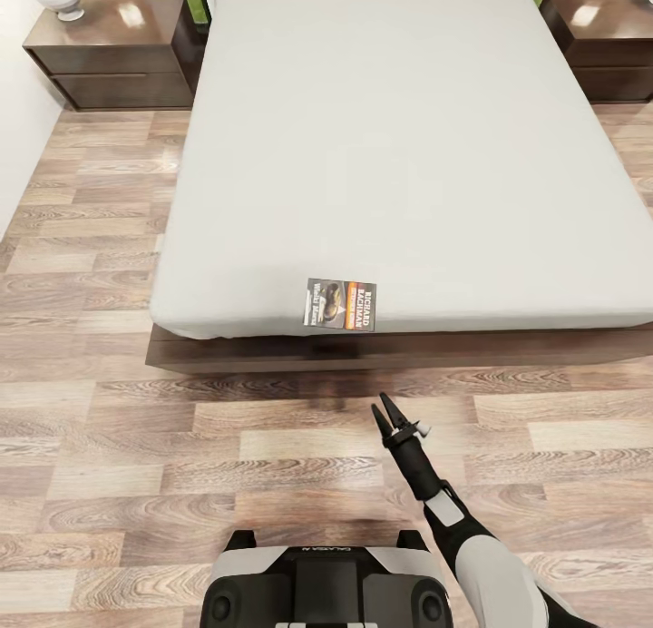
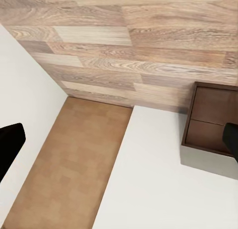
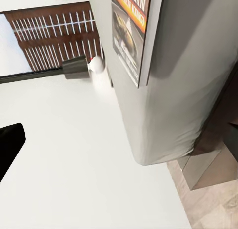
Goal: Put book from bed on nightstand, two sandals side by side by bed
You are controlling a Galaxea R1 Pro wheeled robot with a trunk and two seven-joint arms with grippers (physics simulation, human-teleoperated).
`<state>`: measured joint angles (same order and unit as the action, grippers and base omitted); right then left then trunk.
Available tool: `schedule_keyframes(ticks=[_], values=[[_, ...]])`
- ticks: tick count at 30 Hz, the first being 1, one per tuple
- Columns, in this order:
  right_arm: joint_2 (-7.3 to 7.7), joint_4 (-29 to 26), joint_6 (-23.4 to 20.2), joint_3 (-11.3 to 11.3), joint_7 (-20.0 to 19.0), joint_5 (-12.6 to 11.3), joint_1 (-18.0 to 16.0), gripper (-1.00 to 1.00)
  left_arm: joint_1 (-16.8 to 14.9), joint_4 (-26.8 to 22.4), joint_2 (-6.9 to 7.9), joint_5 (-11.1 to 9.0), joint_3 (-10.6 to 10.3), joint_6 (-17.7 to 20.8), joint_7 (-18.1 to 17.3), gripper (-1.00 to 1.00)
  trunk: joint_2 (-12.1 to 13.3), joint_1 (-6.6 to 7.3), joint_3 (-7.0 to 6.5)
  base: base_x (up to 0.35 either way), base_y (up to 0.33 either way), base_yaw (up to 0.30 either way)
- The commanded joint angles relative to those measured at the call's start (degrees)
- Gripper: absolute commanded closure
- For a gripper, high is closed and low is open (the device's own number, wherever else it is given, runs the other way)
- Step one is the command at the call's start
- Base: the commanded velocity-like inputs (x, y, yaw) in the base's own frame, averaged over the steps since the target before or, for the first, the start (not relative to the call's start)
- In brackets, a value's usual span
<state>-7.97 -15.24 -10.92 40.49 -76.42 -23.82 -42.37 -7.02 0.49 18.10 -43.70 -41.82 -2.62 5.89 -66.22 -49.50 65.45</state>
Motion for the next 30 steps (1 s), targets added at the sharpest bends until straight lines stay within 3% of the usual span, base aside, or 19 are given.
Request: schedule_keyframes(ticks=[1, 6, 14, 30], values=[[0.00, 0.0, -0.4, -0.2, -0.1, -0.4, -0.1, -1.00, 0.0, 0.0, -0.03, -0.4, -0.5, -0.2, 0.1, -1.00, 0.0, 0.00, 0.02, 0.000, 0.000, 0.000], [0.07, -0.1, 0.0, -1.4, -0.3, 0.1, -0.3, -1.00, 0.0, 0.1, -0.06, -0.4, -0.5, -0.2, 0.1, -1.00, 0.0, 0.00, 0.02, 0.000, 0.000, 0.000], [0.25, -0.3, 0.3, -5.5, -0.7, 0.5, -0.5, -1.00, 0.0, 0.1, -0.01, -0.3, -0.5, -0.2, 0.1, -1.00, 0.0, 0.00, 0.02, 0.000, 0.000, 0.000], [1.01, -0.5, 0.4, -6.6, -0.9, 0.6, -0.5, -1.00, 0.0, 0.0, -0.22, -0.3, -0.6, -0.2, 0.1, -1.00, 0.0, 0.00, 0.02, 0.039, 0.069, 0.000]])
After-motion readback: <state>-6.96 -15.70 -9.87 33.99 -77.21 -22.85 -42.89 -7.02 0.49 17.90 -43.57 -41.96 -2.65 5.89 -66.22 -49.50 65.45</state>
